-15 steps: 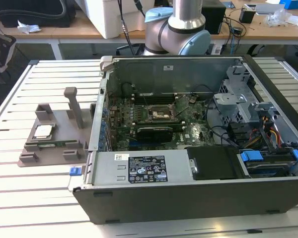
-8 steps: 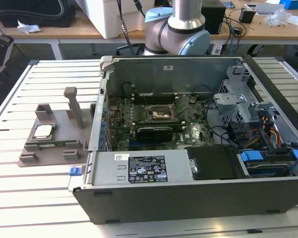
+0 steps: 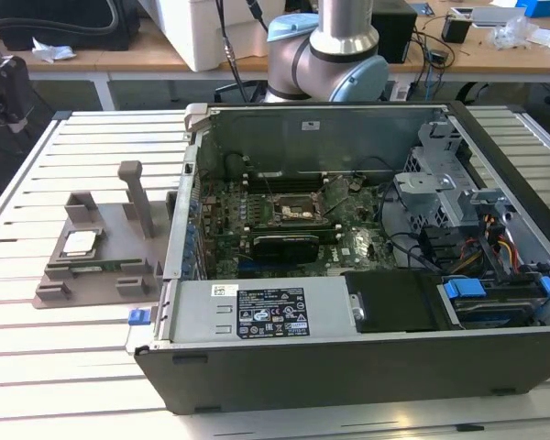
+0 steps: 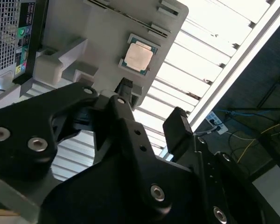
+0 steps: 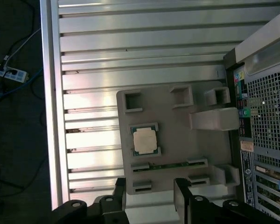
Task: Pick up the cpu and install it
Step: 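Pick up the cpu and move it towards the insertion slot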
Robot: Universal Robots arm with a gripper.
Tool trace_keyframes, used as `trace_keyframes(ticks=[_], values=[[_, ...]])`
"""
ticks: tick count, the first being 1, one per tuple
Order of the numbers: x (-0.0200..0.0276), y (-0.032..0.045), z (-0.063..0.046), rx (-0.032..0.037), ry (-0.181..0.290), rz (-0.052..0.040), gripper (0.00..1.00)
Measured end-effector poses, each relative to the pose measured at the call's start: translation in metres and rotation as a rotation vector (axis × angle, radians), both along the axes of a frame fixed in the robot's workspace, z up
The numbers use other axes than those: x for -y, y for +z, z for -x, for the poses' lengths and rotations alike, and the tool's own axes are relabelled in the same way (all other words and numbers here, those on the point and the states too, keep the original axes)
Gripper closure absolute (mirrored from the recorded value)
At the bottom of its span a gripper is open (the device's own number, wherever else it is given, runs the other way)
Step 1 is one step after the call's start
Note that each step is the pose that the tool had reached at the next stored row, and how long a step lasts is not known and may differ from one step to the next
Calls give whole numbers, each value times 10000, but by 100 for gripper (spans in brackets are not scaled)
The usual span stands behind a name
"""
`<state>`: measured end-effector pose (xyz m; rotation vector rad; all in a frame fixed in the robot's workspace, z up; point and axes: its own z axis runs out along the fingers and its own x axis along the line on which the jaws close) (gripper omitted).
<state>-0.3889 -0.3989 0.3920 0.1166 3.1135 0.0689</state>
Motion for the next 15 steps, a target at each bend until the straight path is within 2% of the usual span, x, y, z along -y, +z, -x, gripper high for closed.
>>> trace_keyframes(ticks=[1, 2, 3, 4, 5, 6, 7, 9, 12, 15], values=[[0, 0, 0, 0, 0, 0, 40], [0, 0, 0, 0, 0, 0, 40], [0, 0, 1, 0, 0, 0, 34], [-1, 0, 3, -1, -1, 42, 34], [-1, 1, 3, -2, 9, 154, 34], [-1, 1, 1, 1, 118, 404, 34], [0, -1, 1, 5, 257, 497, 34], [-2, -4, 0, 11, 521, 500, 34], [-2, -71, 0, 0, 522, 498, 34], [-2, -102, 0, 1, 522, 498, 34]])
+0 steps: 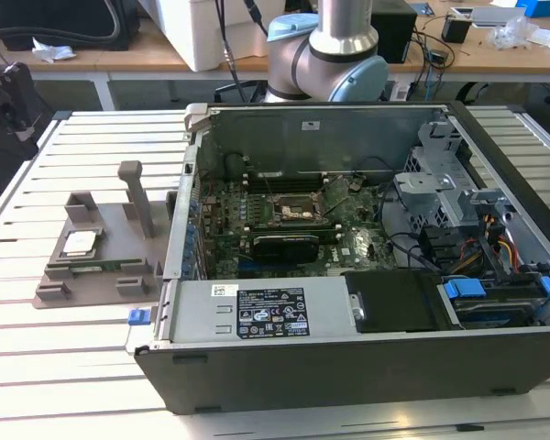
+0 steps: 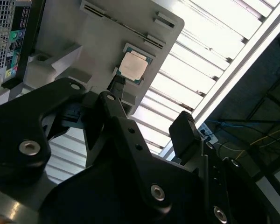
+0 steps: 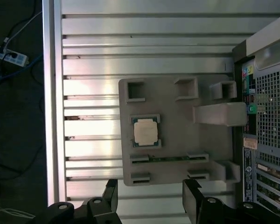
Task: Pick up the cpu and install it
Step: 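Pick up the cpu and move it towards the insertion slot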
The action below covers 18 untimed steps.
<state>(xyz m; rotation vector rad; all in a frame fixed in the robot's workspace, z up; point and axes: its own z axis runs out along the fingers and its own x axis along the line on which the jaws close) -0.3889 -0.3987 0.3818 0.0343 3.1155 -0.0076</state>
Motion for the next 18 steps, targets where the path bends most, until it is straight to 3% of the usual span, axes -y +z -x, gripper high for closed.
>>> trace_keyframes(ticks=[18], values=[[0, -250, 0, -1, 0, 1, 34]])
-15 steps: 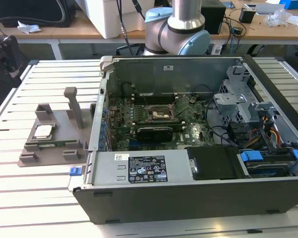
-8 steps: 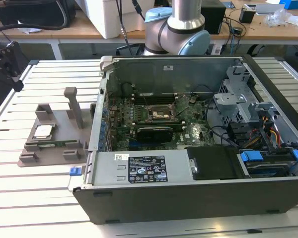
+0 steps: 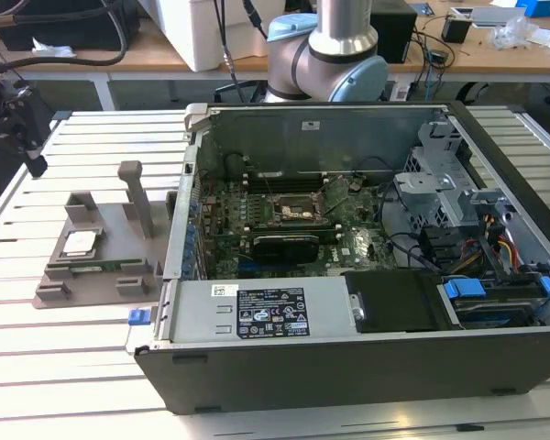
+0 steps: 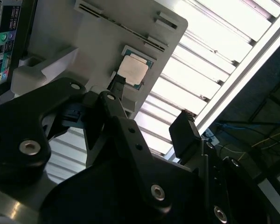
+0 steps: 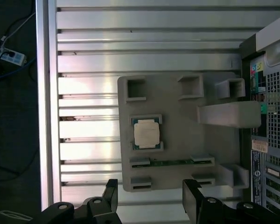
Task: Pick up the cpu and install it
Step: 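Pick up the cpu and move it towards the insertion slot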
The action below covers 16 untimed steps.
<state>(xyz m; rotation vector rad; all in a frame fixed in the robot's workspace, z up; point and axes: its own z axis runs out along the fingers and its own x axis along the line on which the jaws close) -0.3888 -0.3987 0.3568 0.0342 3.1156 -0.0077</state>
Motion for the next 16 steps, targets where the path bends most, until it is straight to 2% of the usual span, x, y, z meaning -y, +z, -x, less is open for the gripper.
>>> trace_keyframes(ticks=[9, 10, 15, 16], values=[[0, -152, 0, 0, 1, 0, 34], [0, -212, 0, 0, 0, 0, 34], [-1, -303, -1, 1, 0, -1, 34], [-1, -346, -2, 0, 1, -1, 34]])
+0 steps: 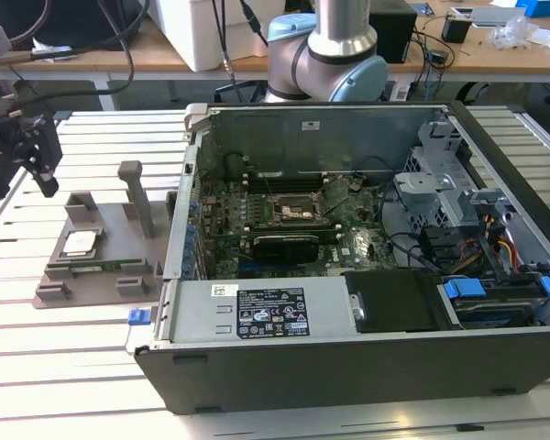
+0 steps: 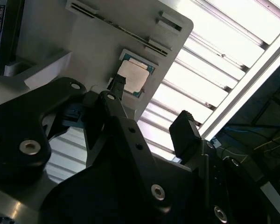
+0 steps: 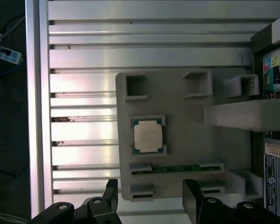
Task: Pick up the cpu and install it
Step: 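Pick up the cpu and move it towards the insertion slot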
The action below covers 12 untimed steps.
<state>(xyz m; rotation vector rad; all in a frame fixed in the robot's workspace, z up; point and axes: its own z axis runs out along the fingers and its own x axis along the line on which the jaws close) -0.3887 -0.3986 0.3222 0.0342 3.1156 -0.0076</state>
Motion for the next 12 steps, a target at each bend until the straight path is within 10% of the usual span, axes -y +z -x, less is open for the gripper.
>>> trace_keyframes(ticks=[12], values=[[-9, -271, -9, -8, -1, 1, 34]])
